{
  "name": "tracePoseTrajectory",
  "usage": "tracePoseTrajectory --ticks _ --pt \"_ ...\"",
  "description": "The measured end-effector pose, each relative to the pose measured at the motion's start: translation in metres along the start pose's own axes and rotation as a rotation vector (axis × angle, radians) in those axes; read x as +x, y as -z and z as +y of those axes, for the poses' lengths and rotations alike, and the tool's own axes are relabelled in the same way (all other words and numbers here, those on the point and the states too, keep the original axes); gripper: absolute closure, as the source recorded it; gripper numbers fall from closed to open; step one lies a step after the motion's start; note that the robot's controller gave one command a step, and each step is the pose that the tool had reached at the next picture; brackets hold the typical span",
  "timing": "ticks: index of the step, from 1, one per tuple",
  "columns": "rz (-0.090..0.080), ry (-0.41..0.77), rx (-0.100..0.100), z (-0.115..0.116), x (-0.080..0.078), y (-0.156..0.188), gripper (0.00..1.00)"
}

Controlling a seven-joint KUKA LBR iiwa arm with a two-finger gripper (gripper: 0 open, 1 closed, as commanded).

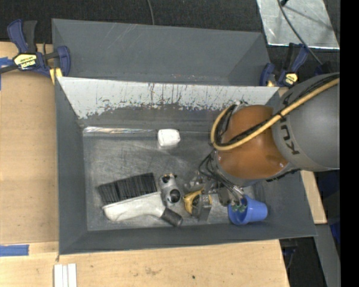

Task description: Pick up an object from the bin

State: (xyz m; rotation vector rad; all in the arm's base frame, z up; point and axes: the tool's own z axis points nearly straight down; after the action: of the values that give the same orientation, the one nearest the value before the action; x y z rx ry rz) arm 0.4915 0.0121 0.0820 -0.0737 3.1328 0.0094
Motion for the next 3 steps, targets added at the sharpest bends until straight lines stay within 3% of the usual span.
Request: tracePoseTrajectory --ticks 1,2,3 --pt "0.0 0.0 0.0 0.0 0.0 0.0 1.0" --pt "0.008 0.02 0.006 0.01 -0.001 0.133 1.0" --pt "0.008 0.019 0.006 0.01 0.0 0.132 1.0"
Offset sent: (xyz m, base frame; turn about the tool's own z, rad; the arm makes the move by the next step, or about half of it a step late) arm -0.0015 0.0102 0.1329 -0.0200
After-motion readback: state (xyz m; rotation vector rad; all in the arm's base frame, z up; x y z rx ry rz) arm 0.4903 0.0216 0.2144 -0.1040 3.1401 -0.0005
